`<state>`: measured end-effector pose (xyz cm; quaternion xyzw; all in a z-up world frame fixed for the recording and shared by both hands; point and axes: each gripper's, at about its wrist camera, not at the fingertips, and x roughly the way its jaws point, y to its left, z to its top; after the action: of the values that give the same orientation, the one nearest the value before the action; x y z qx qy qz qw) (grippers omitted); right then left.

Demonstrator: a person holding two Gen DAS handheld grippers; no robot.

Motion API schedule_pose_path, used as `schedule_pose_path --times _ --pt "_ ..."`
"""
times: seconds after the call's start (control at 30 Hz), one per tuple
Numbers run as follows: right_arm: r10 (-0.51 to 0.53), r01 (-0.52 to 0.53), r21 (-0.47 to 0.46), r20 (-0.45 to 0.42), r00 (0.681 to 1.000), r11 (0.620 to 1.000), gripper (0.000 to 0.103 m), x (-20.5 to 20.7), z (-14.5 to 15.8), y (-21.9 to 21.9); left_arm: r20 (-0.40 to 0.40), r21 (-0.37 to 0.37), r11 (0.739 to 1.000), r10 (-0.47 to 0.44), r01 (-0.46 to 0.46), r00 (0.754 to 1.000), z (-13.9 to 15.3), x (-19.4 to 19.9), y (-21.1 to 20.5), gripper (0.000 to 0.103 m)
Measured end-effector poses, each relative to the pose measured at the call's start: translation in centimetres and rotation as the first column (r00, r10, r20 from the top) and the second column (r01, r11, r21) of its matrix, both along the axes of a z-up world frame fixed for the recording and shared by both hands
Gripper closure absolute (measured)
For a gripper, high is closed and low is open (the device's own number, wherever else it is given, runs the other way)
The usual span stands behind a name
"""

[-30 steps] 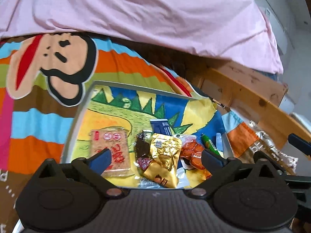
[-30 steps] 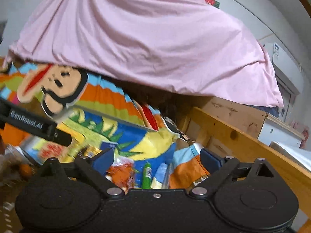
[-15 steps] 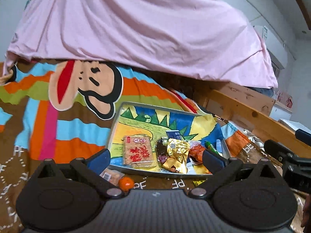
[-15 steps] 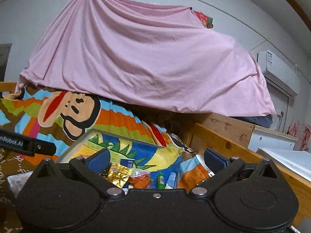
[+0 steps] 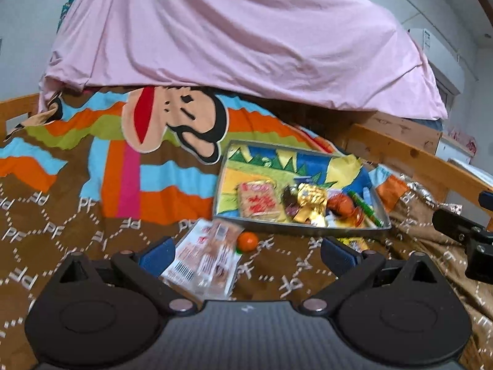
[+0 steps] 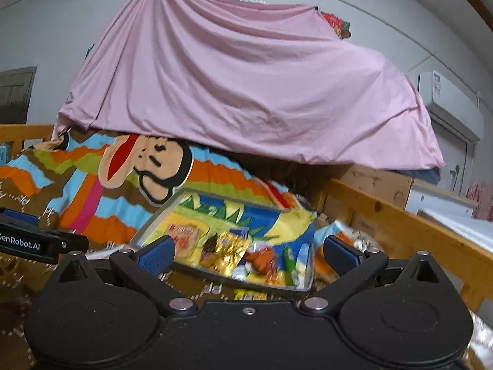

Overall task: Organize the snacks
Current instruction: 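Pull both tools back from the tray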

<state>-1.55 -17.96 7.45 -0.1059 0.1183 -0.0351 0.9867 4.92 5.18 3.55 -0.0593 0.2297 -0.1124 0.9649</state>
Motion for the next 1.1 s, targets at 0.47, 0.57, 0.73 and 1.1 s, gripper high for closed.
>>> schedule_pose_path --times 0.47,0.57,0.73,1.1 --pt "0.013 0.002 0.066 -0.217 0.976 0.998 0.001 -1.3 -4.7 0.6 -0.138 0.046 0.998 0.041 -0.035 0.99 -3.6 -2.3 0.8 0.001" --pt "0.022 -0.003 0.075 -0.252 0.967 0.997 0.001 -1.1 -5.5 0.8 -0.156 0.06 0.997 0.049 -0.04 0.987 -4.1 -2.5 0.9 0.001" --pt "0.033 -0.007 0.094 -0.286 0.958 0.996 0.001 -0.8 -6.1 0.8 -0.186 0.074 0.996 0.06 -0.047 0.981 -4.5 -2.4 1.0 0.001" --pt "0.047 -0.012 0.106 -0.335 0.941 0.994 0.001 -0.4 -6.8 0.9 -0.199 0.106 0.994 0.061 -0.04 0.978 -4.7 -2.4 1.0 0.001"
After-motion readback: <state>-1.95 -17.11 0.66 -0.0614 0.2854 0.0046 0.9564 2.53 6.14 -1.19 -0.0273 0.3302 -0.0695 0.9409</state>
